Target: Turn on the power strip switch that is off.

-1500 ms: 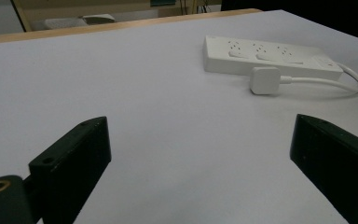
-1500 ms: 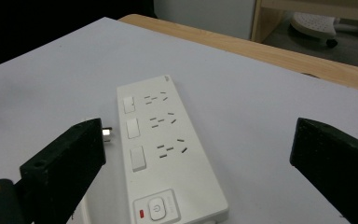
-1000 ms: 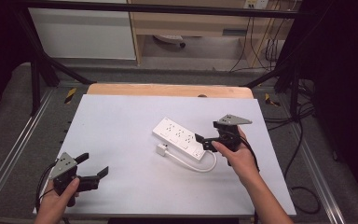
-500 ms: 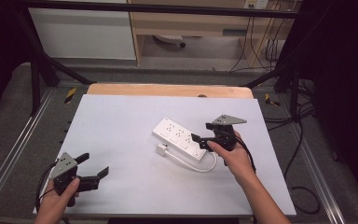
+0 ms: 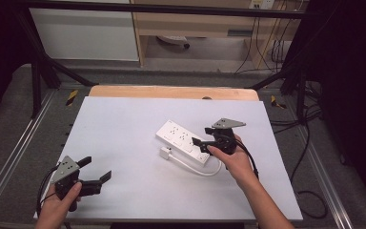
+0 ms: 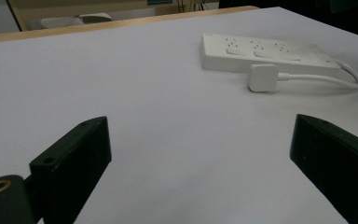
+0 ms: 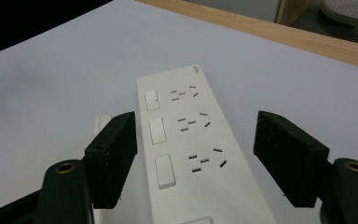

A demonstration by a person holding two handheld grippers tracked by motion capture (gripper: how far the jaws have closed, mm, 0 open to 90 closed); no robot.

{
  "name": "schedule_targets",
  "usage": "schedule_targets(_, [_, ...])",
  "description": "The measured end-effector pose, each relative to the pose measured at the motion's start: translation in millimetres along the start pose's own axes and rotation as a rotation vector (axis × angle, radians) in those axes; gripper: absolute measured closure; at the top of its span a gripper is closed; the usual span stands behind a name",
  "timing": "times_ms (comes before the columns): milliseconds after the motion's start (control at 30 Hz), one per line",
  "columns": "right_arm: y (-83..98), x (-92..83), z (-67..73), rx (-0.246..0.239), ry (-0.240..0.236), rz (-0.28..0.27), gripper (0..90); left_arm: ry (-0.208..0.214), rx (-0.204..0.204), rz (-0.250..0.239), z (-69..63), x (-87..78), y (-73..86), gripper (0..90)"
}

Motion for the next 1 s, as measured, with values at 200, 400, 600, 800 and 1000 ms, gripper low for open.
schedule_targets(200, [3.7, 6.8, 2.5, -0.006, -0.004, 0.016, 33.0, 0.001, 0.001, 0.001, 0.0, 0.0, 0.2, 5.4])
schedule_targets(400, [7.3, 11.0, 2.8, -0.014, -0.005, 0.032, 38.3, 0.002, 0.002, 0.001, -0.2, 0.1, 0.2, 5.4])
schedule_targets(600, [10.3, 15.7, 5.0, -0.024, -0.012, 0.041, 46.0, 0.002, 0.003, 0.002, -0.3, 0.1, 0.3, 5.4])
schedule_targets(800, [14.0, 20.2, 6.8, -0.029, -0.023, 0.054, 48.9, 0.004, 0.000, 0.002, -0.7, 0.7, 0.6, 5.4])
schedule_targets(1000, [18.8, 26.0, 8.4, -0.035, -0.027, 0.071, 52.4, 0.004, 0.002, 0.004, -0.2, 0.7, 1.0, 5.5])
Point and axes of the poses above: each handheld gripper's, and its own axes: x roughly forward along the jaws, y roughly out of its underside, z roughly to its left, the point moved 9 cm from there along x, roughly forward along the jaws, and after that the axes turned 10 degrees about x, right-handed, at the moved point
